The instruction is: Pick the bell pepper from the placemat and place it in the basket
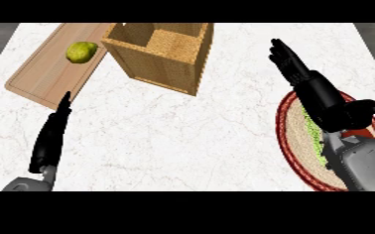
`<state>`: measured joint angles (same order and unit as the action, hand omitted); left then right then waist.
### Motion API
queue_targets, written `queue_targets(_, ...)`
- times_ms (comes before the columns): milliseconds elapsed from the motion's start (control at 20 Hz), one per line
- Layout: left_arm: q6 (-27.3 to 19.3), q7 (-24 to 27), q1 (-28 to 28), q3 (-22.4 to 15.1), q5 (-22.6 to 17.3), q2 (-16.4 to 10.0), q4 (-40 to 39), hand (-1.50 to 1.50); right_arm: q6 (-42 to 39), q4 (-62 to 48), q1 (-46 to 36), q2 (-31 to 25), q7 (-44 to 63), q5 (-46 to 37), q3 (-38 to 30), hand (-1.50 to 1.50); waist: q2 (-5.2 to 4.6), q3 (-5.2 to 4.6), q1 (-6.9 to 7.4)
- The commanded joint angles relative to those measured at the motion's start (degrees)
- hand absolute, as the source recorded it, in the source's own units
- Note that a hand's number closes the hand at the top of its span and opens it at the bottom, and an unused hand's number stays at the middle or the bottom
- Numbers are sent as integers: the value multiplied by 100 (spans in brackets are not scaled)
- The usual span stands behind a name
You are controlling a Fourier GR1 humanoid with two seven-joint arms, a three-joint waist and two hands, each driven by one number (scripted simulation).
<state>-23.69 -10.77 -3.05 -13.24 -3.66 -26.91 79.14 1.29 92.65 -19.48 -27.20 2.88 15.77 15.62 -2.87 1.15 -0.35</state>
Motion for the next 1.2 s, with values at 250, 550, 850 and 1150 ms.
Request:
queue_targets(250,530,862,-991,52,99,-354,934,0,-2805,111,357,241,-662,2705,-97,150,278,-42,-52)
queue_targets(550,1049,1229,-770,179,-287,-404,969,0,-3090,962,1551,-135,353,4978,-704,-150,327,-118,-181)
queue_targets(850,1178,1247,-689,274,-364,-414,1026,0,-2779,913,1115,-1824,402,4023,-2466,-150,322,-125,-138)
queue_targets(1150,1304,1318,-878,198,-357,-344,975,0,-4095,57,413,-3388,399,2517,-2914,-150,205,-110,154)
